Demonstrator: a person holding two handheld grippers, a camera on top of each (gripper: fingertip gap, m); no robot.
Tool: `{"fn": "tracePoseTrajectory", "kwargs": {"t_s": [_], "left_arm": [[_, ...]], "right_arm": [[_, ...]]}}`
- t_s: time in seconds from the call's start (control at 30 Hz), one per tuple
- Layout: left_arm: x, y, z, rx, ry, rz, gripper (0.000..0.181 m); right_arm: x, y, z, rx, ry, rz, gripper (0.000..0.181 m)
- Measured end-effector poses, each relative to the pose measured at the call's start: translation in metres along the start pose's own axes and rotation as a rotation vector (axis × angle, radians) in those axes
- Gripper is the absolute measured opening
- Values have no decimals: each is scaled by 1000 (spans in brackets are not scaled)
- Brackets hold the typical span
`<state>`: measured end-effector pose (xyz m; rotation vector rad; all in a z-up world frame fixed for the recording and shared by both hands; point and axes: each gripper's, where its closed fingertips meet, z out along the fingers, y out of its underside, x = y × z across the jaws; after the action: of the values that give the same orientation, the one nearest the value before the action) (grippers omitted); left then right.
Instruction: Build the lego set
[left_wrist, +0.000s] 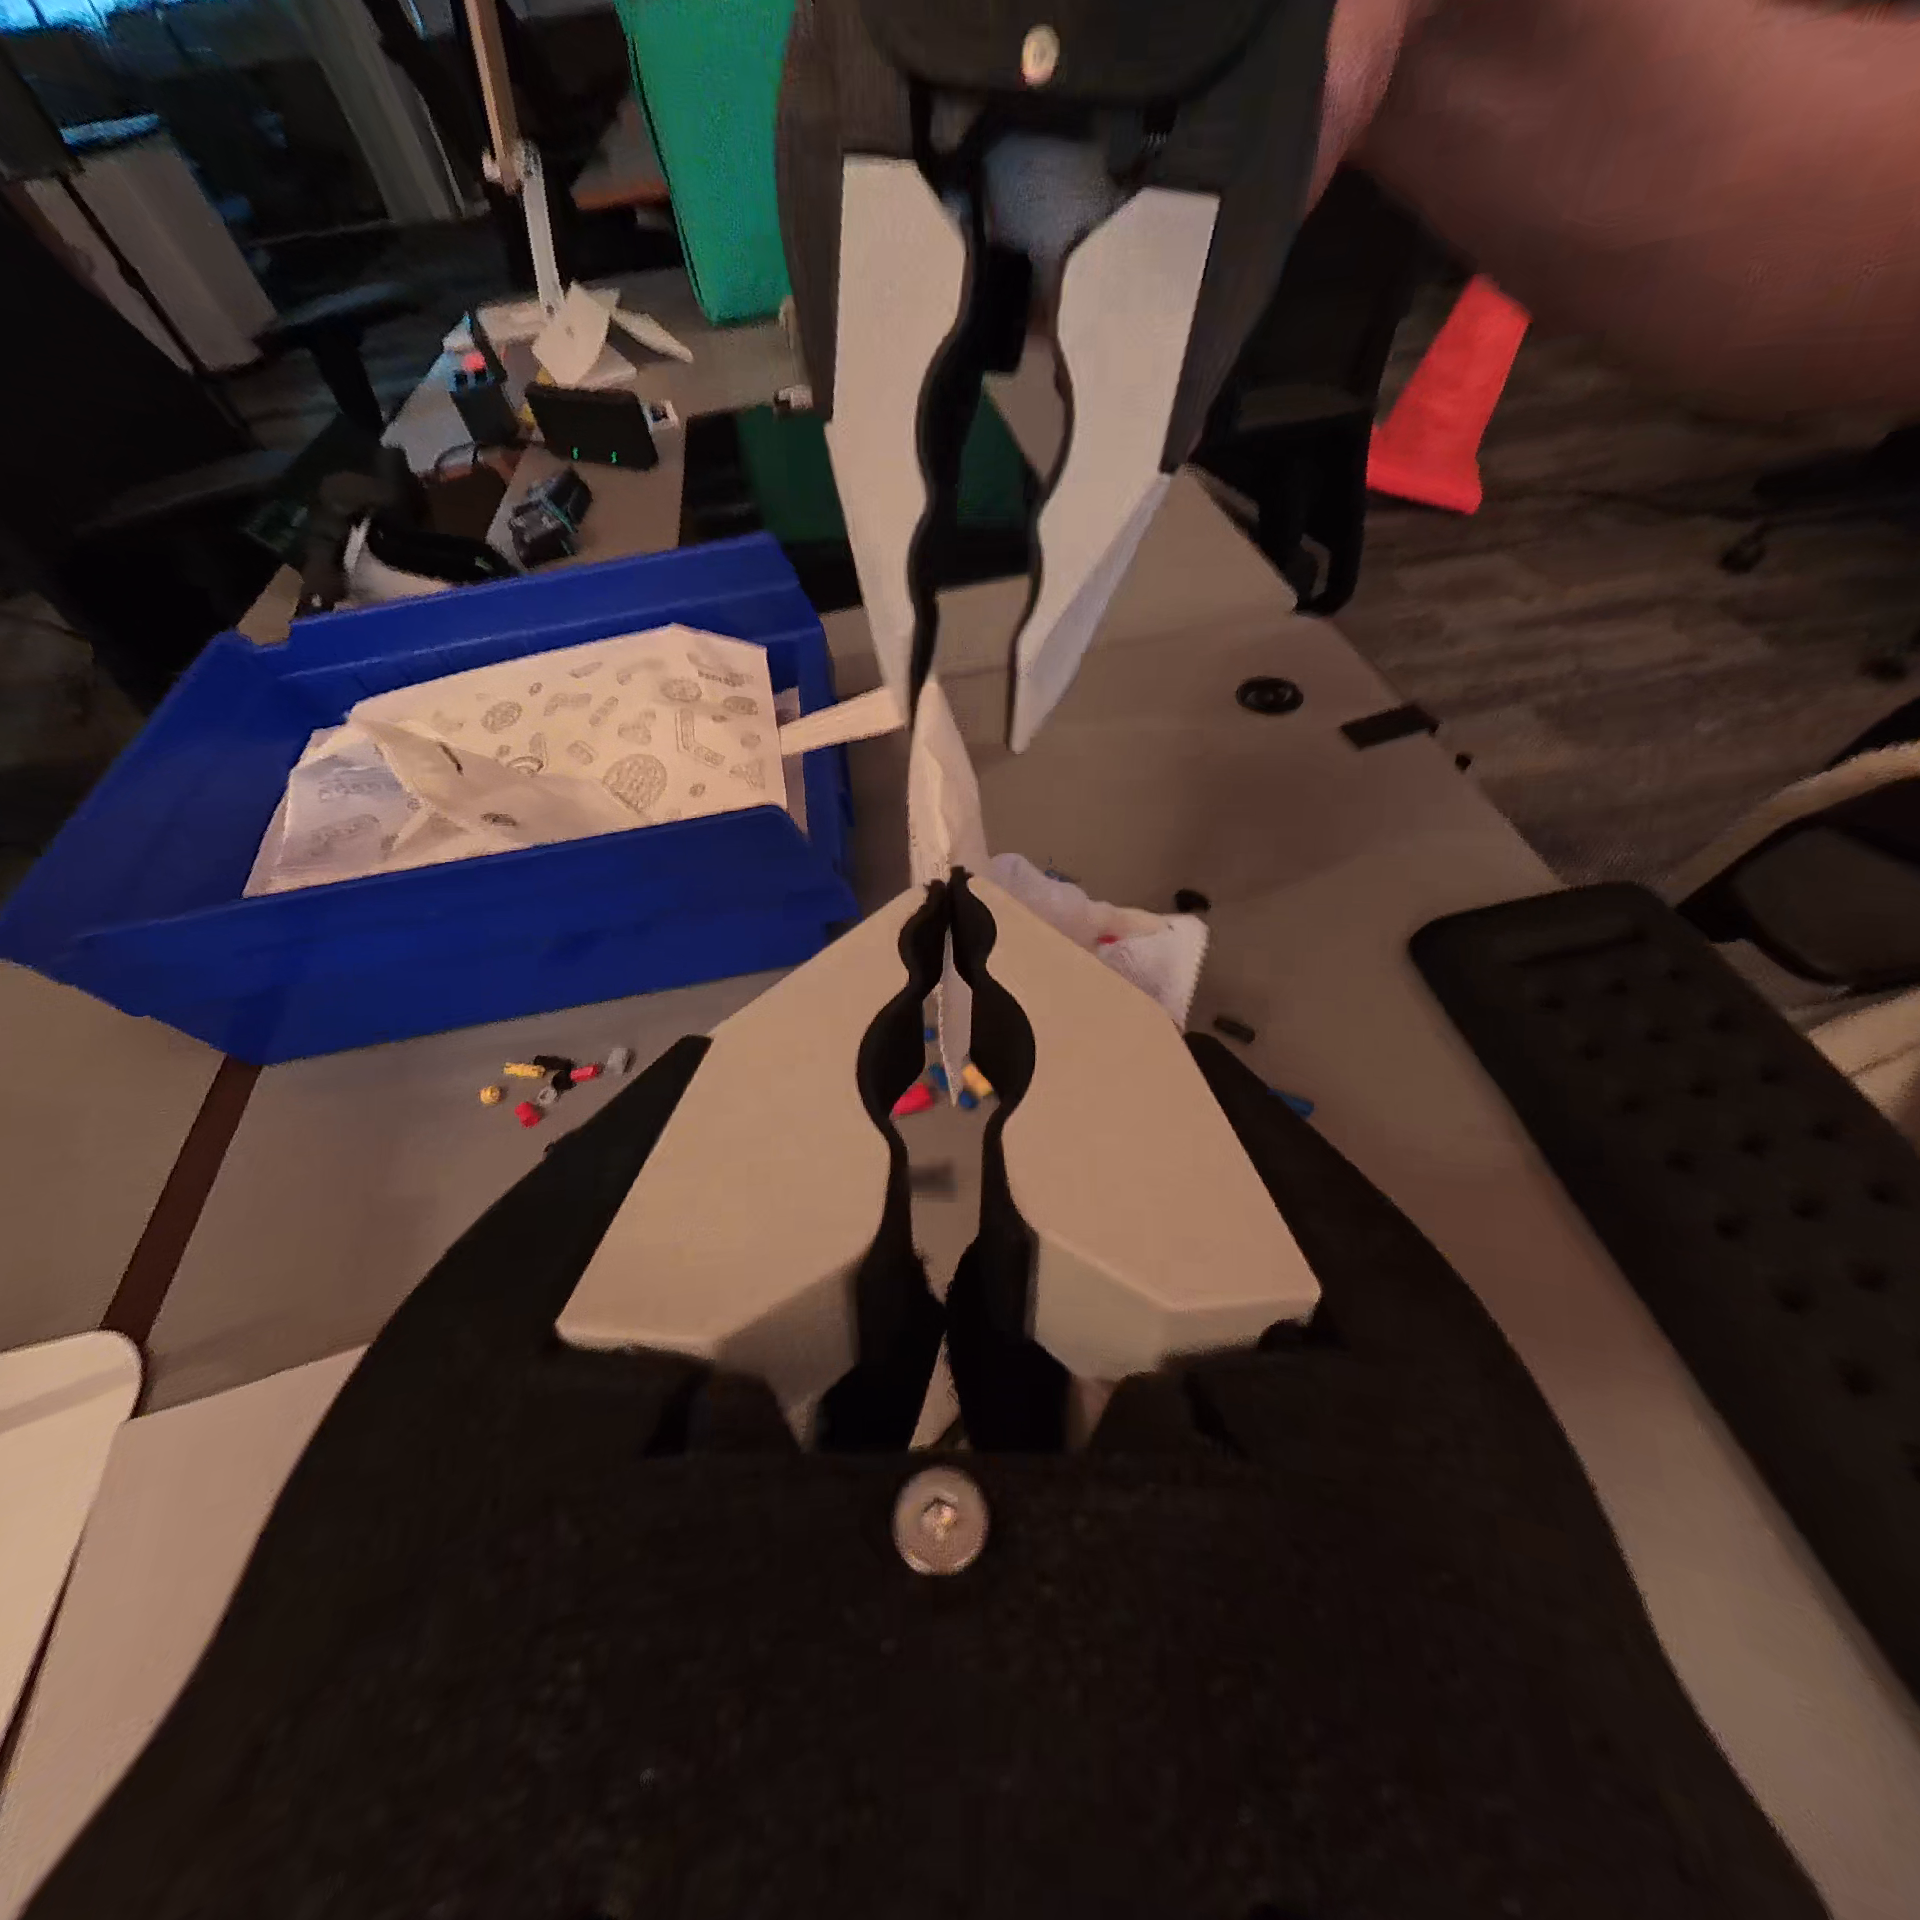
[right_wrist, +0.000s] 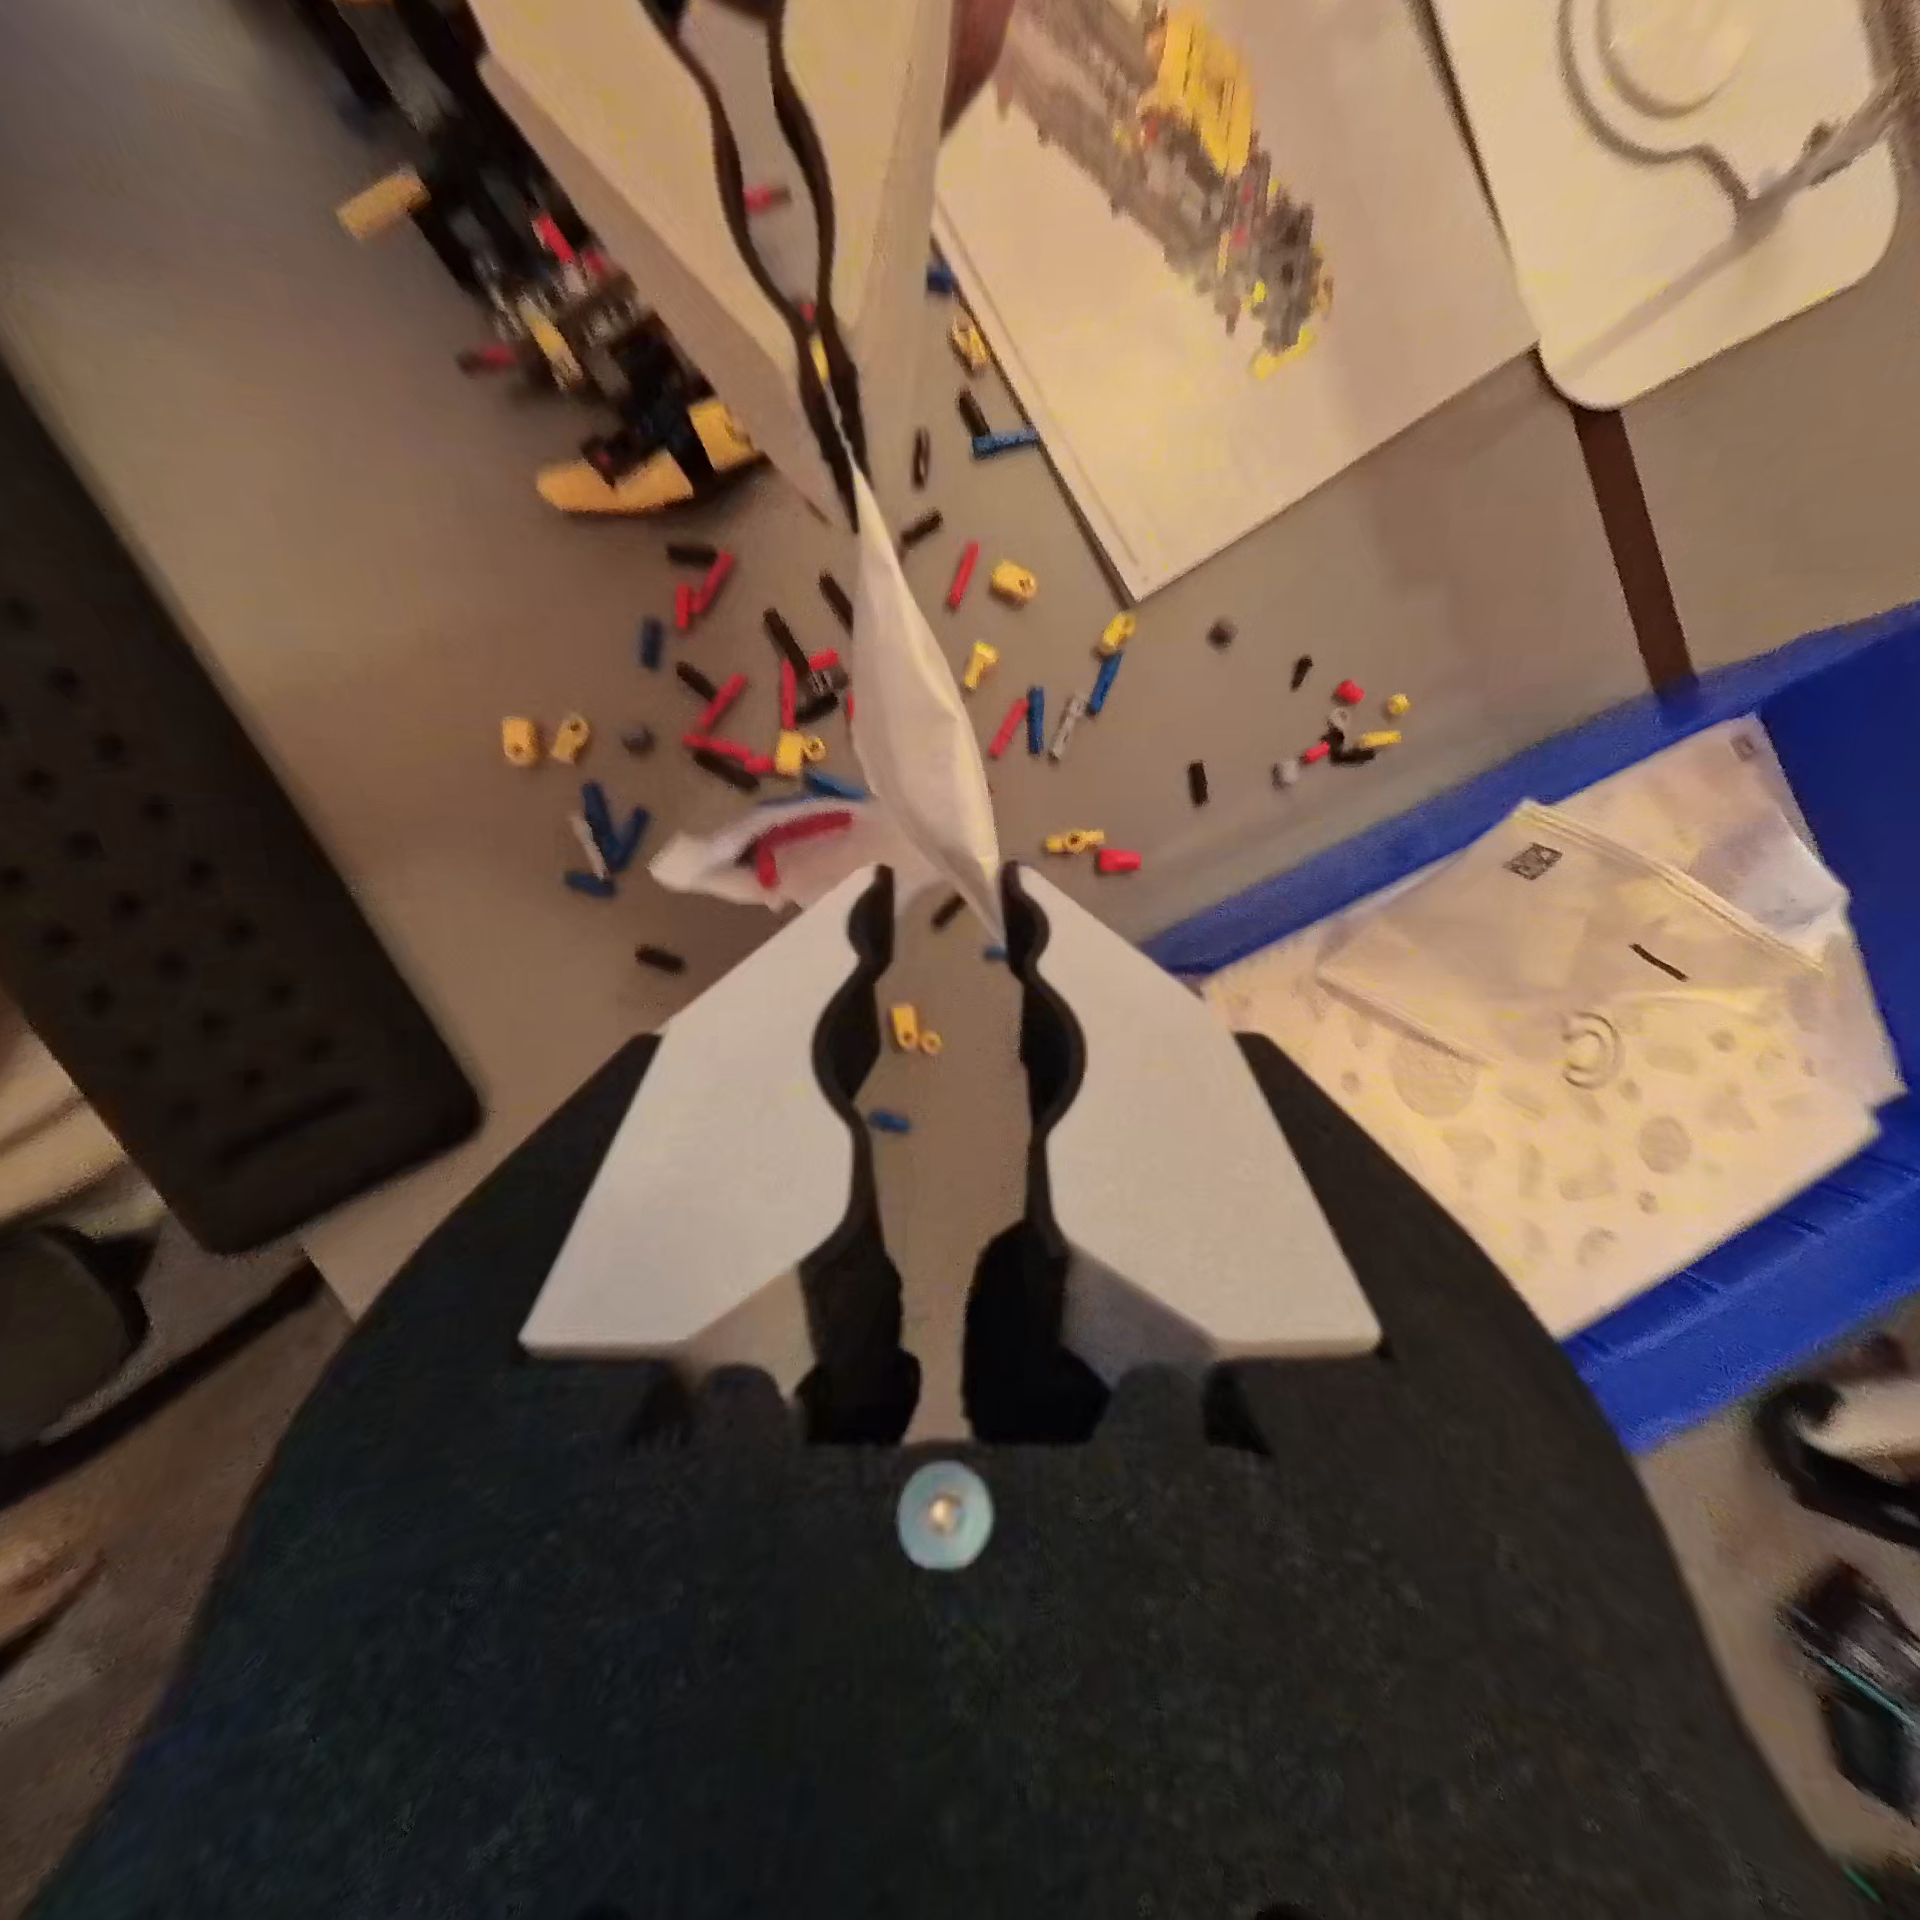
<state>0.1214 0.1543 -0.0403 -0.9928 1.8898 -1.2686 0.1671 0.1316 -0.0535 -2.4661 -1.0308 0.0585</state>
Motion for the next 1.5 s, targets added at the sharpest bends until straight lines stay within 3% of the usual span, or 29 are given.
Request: {"fn": "tracePoseTrajectory", "kwargs": {"t_s": [0.03, 0.1, 0.2, 0.27, 0.4, 0.57, 0.73, 0.83, 1.03, 1.17, 1.2, 1.27, 1.37, 1.43, 1.5], "left_arm": [[1, -3, -3, 36, 6, -5, 0], [1, -8, -9, 83, 14, -14, 0], [-2, -10, -12, 105, 15, -29, 0], [-2, -11, -11, 113, 27, -43, 0], [-3, -7, -7, 101, 31, -53, 0], [-11, -4, -6, 98, -7, -63, 0], [-12, -8, -6, 117, 10, -76, 0], [-14, 0, 7, 59, -23, -38, 0], [-15, -2, -3, 84, -19, -64, 0], [-15, -10, -9, 122, -55, -51, 0], [-18, -11, -14, 129, -81, -50, 0], [-23, -14, -24, 152, -129, -54, 0], [-23, -23, -36, 211, -163, -66, 0], [-24, -28, -41, 238, -186, -74, 0], [-25, -30, -44, 254, -220, -83, 0]], "right_arm": [[-3, -5, -1, 108, -37, 51, 32], [-7, -8, -5, 311, -120, 139, 35], [-9, -10, -10, 550, -204, 223, 18], [-9, -9, -10, 628, -195, 214, 0], [-4, -7, 1, 600, -121, 199, 0], [-22, -14, -4, 643, -227, 163, 0], [-5, -9, -10, 667, -184, 222, 0], [-7, -11, 1, 601, -154, 188, 0], [9, -5, -1, 585, -78, 213, 0], [13, -9, -8, 663, -47, 266, 0], [12, -6, -11, 692, -70, 314, 5], [10, 5, -8, 708, -127, 448, 39], [-8, 12, 7, 772, -187, 567, 61], [-17, 11, 23, 818, -109, 591, 81], [-23, 3, 28, 898, -25, 652, 90]]}}
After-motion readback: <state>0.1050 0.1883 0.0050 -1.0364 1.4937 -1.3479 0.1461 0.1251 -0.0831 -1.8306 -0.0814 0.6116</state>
